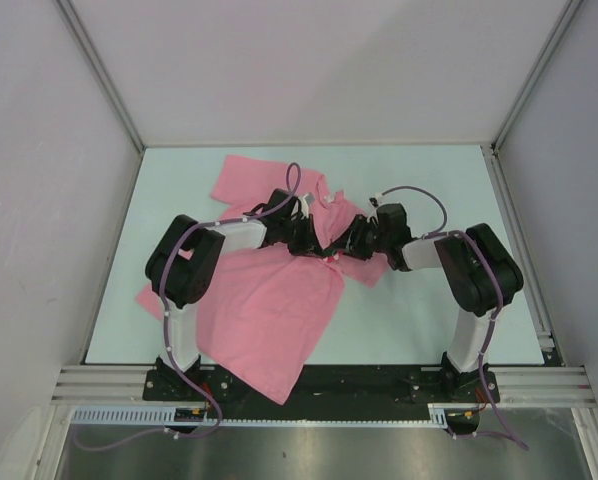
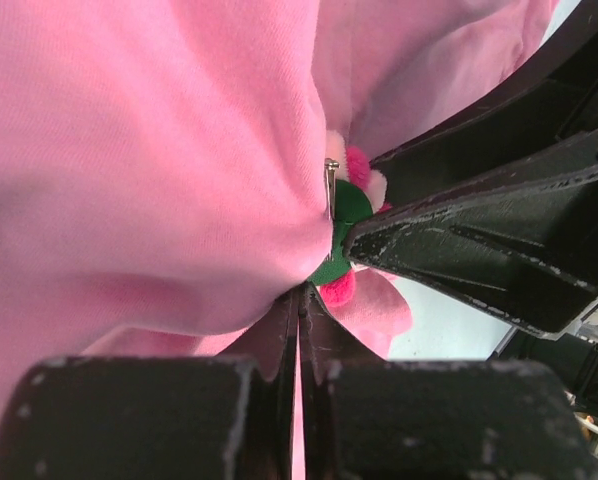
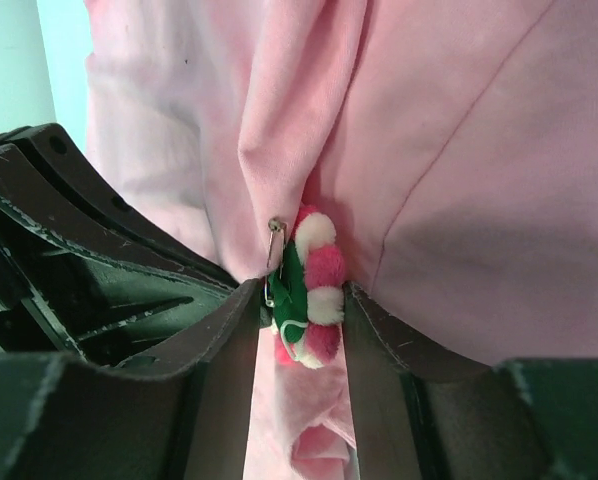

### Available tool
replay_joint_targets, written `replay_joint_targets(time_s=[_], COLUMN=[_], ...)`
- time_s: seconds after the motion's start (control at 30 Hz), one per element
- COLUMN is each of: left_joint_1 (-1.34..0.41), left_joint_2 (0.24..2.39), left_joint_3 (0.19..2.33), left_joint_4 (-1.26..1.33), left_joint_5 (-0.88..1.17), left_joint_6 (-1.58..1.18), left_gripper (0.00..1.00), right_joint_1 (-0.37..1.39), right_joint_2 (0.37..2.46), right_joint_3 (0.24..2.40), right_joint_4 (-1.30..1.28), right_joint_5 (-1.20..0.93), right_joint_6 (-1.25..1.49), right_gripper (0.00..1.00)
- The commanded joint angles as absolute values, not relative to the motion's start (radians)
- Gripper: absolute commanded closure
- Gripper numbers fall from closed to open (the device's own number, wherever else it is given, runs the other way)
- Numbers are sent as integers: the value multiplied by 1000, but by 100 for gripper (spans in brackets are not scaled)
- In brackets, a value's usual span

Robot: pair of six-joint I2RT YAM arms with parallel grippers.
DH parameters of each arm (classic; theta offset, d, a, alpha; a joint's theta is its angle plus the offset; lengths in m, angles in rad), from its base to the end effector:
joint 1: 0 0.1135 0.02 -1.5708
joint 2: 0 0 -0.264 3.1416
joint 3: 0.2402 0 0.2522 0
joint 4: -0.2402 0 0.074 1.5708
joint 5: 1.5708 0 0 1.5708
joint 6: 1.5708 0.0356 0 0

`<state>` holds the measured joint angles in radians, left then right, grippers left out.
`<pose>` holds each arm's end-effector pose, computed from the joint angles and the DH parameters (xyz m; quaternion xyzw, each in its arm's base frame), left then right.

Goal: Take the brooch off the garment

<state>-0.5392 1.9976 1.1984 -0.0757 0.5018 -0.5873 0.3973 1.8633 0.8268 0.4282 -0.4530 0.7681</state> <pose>0.3435 -0.2255 0.1393 0.0627 0.9124 -0.3737 0.1546 0.3255 0.1535 0.1254 0.0571 0.8681 0.4144 0.2671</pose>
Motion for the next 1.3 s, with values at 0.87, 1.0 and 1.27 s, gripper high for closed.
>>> replay_joint_targets(time_s=[0.87,1.0,1.27], left_joint_1=[-546,-549,-552], left_joint_2=[1996,1994,1994], left_joint_3=[1201,1198,1197], left_joint_4=[-34,-34,-28], left_joint_5=[505,506,509], left_joint_6=[-609,-611,-611], left_gripper=[100,99,100], right_joint_1=[410,408,413], right_joint_2=[1901,1919,1962], right_joint_3=[888,906,940], right_joint_4=[468,451,416], right_joint_5=[-471,-479,-503], right_joint_6=[787,779,772], right_gripper=[72,73,94])
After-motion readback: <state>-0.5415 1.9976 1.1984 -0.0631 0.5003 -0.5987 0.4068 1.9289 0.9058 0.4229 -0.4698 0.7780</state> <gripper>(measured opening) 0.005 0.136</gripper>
